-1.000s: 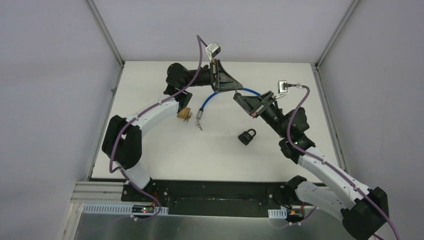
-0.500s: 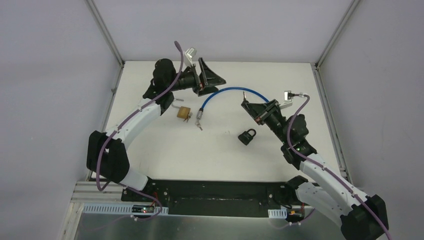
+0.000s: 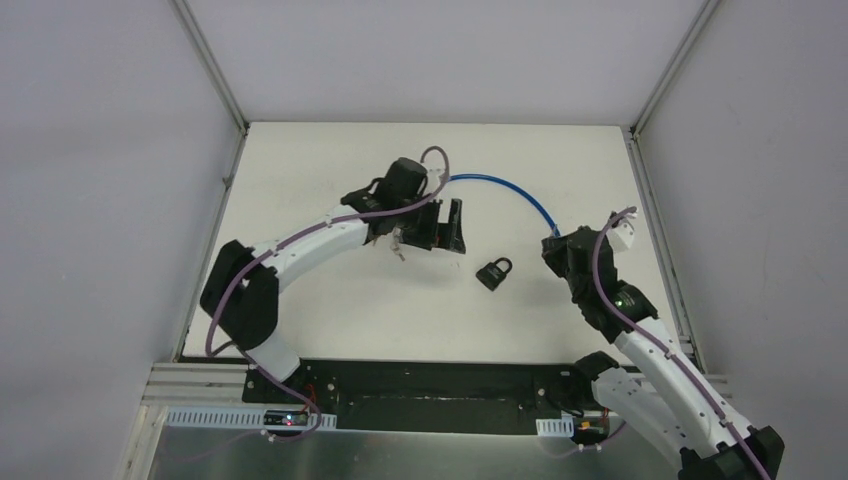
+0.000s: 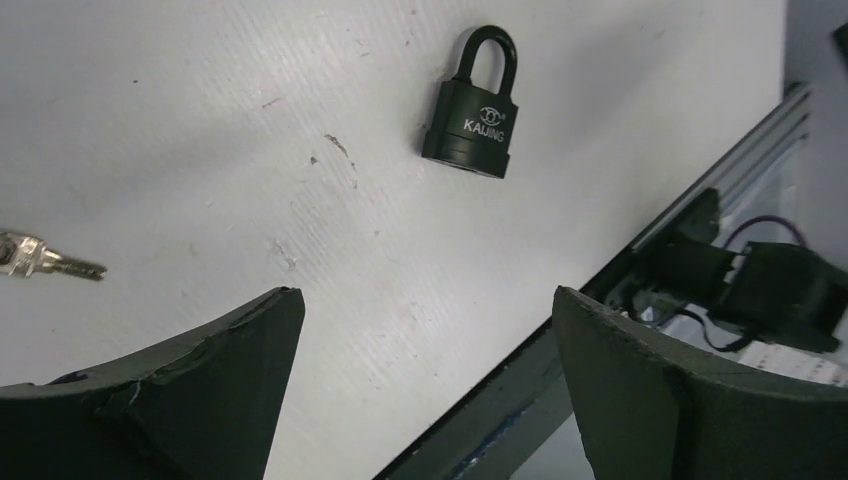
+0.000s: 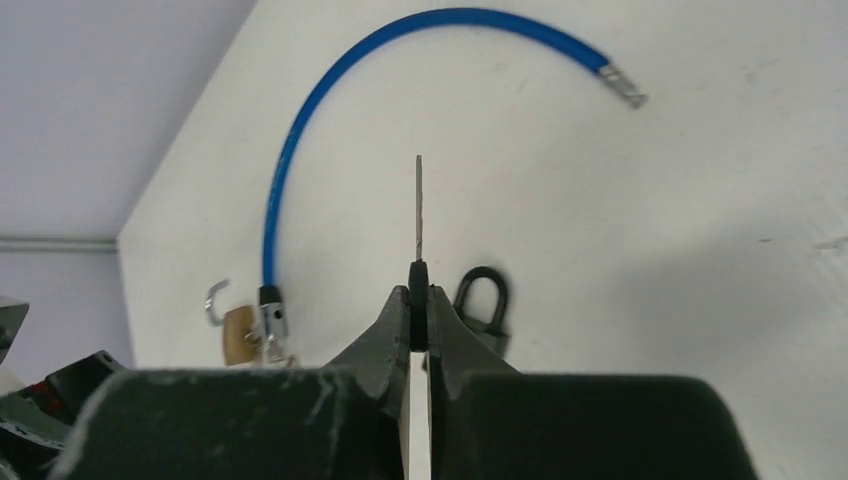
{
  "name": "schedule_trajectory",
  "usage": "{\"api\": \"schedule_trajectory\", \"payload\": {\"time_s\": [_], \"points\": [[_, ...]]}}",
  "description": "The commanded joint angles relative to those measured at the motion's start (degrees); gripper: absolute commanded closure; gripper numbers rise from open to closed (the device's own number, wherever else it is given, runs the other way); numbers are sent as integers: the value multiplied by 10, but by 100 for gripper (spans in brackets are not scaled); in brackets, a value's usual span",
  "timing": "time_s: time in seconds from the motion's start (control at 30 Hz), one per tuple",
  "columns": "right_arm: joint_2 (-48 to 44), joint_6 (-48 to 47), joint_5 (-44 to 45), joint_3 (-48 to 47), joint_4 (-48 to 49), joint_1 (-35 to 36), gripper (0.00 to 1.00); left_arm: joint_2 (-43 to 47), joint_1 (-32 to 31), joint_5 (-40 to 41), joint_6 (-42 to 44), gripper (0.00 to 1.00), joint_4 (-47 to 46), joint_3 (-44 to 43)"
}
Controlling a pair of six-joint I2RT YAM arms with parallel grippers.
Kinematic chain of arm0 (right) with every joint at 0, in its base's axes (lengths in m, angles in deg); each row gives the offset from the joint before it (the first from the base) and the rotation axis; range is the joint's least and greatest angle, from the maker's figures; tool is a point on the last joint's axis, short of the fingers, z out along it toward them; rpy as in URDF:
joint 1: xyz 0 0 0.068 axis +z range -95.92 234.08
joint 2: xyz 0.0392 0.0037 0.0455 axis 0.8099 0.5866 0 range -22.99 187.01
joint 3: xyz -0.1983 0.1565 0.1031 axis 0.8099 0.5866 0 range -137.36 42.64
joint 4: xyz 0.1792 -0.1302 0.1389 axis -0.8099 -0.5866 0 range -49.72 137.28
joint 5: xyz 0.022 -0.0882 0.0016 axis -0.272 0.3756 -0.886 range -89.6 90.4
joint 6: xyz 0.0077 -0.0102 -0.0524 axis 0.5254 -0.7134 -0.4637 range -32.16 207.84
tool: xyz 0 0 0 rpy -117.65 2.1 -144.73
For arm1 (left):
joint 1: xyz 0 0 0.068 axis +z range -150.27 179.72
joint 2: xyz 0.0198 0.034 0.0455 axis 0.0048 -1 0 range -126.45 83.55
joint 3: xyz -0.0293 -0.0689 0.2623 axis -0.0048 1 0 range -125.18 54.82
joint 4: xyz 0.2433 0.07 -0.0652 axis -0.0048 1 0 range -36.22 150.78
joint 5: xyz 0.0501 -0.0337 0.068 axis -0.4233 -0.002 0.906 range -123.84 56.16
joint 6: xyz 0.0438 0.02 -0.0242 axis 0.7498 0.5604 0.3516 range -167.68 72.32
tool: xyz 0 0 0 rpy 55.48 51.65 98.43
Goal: Unlock with the key
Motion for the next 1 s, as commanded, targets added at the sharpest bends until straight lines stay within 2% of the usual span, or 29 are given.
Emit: {"api": "schedule_trajectory", "payload": {"time_s": [0.0,0.07,0.13,0.3,0.4,0.7,0.83,0.97], "points": [[-6,-22,134,-52,-164,-8,100,-73,-51,75,78,2,31,-72],[-6,-18,143,-56,-190,-12,100,-109,-80,93,111,7,33,-101],[-9,-14,144,-55,-209,-17,100,-141,-111,130,141,7,35,-127],[-28,-1,128,-48,-252,-27,100,-211,-152,145,152,3,36,-184],[-51,8,123,-37,-267,-30,100,-243,-171,186,152,1,36,-206],[-99,37,105,-9,-291,-36,100,-303,-197,275,118,1,48,-239],[-103,48,97,-4,-300,-38,100,-329,-199,261,143,3,55,-266],[-103,49,93,-4,-300,-39,100,-341,-199,258,154,10,66,-283]]}}
